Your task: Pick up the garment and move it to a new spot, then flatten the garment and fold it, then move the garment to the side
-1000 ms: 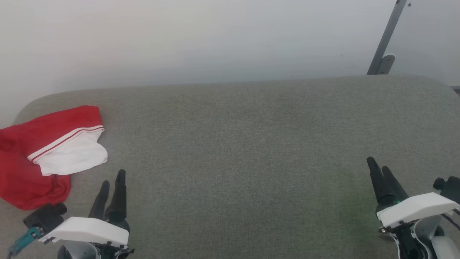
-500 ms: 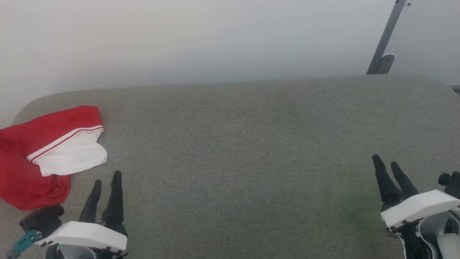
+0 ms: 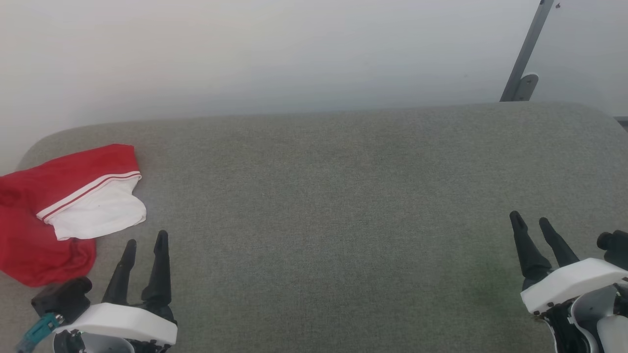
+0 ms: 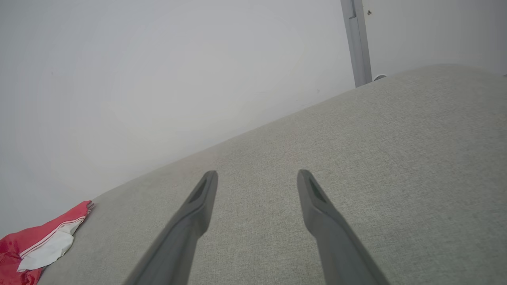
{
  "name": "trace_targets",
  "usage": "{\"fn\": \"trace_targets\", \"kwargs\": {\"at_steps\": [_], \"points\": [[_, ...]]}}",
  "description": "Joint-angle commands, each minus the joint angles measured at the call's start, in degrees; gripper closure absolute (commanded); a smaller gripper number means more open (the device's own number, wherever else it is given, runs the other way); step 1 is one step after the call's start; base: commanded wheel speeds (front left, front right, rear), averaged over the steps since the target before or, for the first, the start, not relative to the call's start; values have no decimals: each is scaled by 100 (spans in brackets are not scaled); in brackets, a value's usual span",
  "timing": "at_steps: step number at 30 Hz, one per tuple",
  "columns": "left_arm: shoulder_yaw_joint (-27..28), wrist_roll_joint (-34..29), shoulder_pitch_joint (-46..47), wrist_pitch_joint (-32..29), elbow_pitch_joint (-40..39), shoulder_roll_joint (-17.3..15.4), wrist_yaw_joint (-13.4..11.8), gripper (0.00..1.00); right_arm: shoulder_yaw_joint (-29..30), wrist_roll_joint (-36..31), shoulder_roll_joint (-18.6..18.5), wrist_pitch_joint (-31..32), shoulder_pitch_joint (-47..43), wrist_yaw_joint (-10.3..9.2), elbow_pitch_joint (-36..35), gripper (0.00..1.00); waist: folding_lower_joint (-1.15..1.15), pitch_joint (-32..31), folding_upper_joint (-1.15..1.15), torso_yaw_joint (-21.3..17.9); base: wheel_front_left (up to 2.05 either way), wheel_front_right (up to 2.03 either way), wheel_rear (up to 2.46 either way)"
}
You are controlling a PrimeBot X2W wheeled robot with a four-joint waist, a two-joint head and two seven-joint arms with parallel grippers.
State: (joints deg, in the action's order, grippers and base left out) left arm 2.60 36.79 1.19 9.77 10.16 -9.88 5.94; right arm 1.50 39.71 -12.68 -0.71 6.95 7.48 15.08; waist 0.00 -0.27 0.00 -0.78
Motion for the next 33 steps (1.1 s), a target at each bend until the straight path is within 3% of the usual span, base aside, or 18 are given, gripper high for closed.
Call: {"fn": "trace_targets", "kwargs": {"at_steps": [1, 33], "points": [[23, -179, -19, 67, -65, -2, 40, 0, -26, -147, -41, -55, 30, 1, -59, 0, 0, -1, 0, 0, 0, 0, 0], [14, -1466, -118, 434, -166, -62, 148, 0, -196, -1429, -148, -322, 148, 1, 140, 0, 0, -28, 0, 6, 0, 0, 0]]}}
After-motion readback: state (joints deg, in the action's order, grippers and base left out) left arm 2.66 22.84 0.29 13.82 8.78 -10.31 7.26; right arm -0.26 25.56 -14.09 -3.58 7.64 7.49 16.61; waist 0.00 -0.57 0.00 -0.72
